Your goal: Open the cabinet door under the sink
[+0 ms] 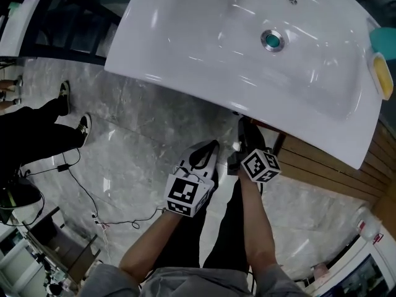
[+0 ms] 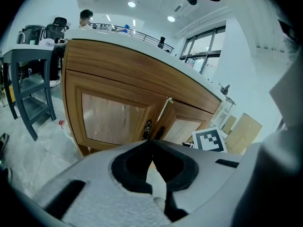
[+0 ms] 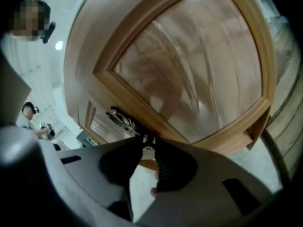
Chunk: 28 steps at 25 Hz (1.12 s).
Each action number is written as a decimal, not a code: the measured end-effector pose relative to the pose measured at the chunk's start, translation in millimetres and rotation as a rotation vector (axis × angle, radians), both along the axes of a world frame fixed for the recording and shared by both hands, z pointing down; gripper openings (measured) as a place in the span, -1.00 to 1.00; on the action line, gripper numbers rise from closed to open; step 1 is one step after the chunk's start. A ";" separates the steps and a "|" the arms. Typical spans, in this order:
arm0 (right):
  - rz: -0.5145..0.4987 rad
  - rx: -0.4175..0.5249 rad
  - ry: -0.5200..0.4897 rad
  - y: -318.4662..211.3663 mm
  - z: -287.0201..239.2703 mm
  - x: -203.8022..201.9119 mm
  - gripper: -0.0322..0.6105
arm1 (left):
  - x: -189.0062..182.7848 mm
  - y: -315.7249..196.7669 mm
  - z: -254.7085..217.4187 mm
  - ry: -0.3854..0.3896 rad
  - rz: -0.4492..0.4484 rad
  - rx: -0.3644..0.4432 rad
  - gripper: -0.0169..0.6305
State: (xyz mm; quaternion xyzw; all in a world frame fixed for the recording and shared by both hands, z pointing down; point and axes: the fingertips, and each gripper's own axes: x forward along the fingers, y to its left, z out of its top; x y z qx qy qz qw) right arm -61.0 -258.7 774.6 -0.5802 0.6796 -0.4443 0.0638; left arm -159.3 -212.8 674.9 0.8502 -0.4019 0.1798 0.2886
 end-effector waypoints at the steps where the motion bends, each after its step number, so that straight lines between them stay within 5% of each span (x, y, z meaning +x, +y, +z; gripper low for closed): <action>1: -0.008 -0.001 0.007 4.3 -0.5 -0.4 -0.64 | -2.3 1.4 -1.2 0.003 0.005 0.001 -0.92; 8: -0.072 -0.037 0.023 38.1 3.4 -5.4 -0.65 | -13.5 23.6 -7.5 0.003 0.018 -0.012 -0.92; 28: -0.311 0.004 0.034 136.4 3.7 4.4 -0.64 | 33.1 131.0 -2.4 -0.046 -0.049 -0.018 -0.92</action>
